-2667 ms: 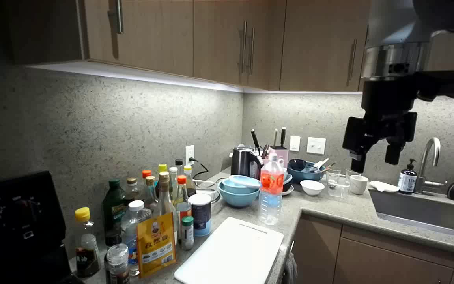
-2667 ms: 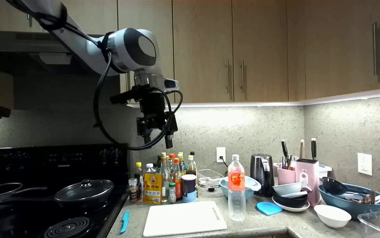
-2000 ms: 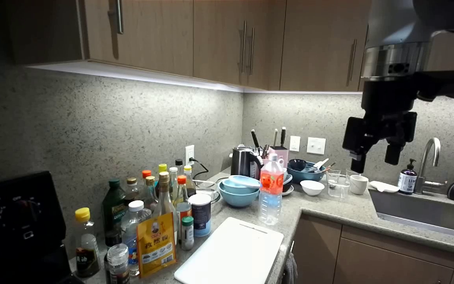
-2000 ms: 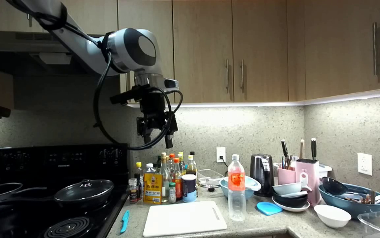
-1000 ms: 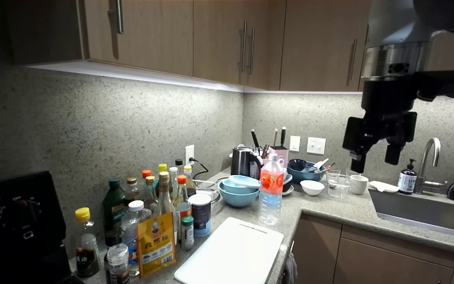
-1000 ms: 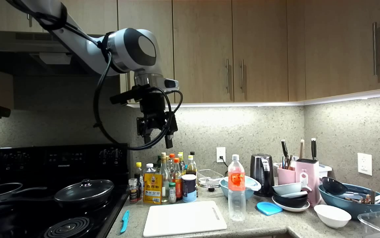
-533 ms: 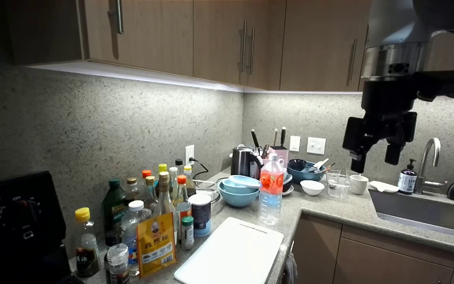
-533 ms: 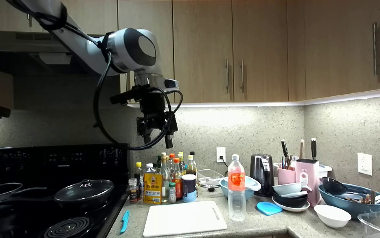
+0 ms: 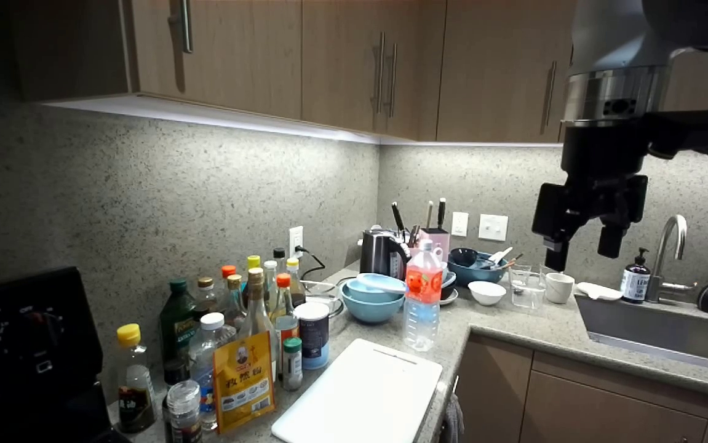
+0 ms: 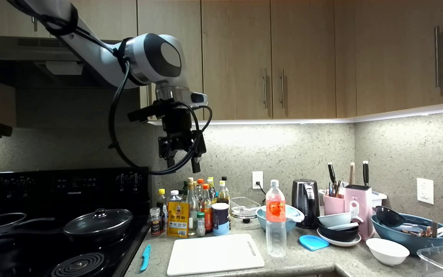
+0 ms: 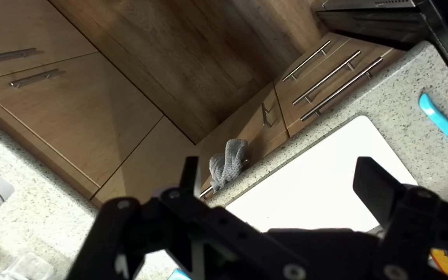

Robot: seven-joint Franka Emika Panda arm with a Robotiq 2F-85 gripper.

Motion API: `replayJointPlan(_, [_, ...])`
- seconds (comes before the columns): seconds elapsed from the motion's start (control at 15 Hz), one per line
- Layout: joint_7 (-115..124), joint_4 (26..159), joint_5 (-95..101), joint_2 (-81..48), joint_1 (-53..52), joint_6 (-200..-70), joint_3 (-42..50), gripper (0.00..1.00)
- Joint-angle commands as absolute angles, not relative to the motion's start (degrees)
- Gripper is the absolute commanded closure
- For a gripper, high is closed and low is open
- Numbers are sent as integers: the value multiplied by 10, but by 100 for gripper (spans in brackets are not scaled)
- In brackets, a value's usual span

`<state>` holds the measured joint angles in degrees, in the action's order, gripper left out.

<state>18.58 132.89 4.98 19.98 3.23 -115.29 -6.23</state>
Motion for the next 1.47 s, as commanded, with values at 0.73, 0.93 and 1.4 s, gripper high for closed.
replayJointPlan(0.73, [259, 1182, 69, 41, -24, -1222, -96, 0])
replayJointPlan(0.93, [302, 1144, 77, 4, -33, -1242, -92, 0])
replayJointPlan(1.4, [406, 1064, 118, -61, -56, -1291, -71, 0])
